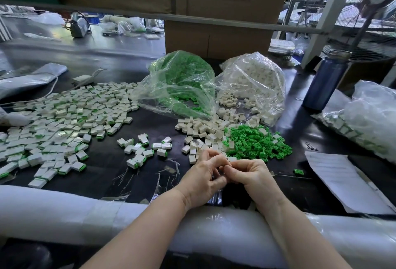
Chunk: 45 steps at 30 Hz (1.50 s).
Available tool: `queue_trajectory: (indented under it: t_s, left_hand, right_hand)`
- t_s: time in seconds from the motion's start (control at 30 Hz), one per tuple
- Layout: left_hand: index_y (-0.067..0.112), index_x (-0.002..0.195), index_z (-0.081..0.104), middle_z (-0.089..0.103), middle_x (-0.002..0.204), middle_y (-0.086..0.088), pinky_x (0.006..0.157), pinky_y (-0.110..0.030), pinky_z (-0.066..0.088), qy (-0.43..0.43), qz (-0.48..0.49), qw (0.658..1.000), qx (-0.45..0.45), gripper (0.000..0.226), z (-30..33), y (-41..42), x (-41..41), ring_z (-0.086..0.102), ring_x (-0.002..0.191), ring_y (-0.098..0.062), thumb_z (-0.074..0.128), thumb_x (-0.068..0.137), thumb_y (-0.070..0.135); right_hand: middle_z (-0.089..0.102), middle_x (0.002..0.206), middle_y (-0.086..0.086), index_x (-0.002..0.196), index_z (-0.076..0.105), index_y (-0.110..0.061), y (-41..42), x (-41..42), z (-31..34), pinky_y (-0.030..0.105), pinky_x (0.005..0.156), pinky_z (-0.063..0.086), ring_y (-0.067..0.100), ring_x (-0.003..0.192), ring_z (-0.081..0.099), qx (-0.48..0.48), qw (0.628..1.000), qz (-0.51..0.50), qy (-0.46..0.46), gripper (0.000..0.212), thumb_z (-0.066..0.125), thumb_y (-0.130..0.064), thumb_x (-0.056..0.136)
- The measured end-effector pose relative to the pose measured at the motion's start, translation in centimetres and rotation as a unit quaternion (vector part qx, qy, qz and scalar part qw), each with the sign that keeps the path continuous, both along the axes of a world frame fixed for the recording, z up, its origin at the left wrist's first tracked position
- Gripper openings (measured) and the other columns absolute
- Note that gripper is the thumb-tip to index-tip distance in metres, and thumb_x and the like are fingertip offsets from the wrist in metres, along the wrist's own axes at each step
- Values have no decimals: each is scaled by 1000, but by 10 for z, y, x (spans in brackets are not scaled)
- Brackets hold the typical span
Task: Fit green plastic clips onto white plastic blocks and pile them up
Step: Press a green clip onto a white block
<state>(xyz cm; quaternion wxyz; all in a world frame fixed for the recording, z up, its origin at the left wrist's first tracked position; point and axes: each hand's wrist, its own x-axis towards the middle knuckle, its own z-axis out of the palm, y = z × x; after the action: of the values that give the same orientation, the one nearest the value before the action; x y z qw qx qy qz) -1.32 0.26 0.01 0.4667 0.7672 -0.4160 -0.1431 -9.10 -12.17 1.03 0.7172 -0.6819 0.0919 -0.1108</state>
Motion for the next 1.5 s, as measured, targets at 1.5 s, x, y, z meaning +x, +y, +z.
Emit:
queue_trajectory:
  t_s: [1.5]
  left_hand:
    - [28,86,51,36,112,3,88,-32,48,-4,-21,1000,13,21,3,2,0,51,83,-15,57,84,8]
  right_hand:
    - [68,68,17,71,76,-5,-1,-1,1,23,58,52,19,62,62,-4,1000,6,12,16,64,2,79]
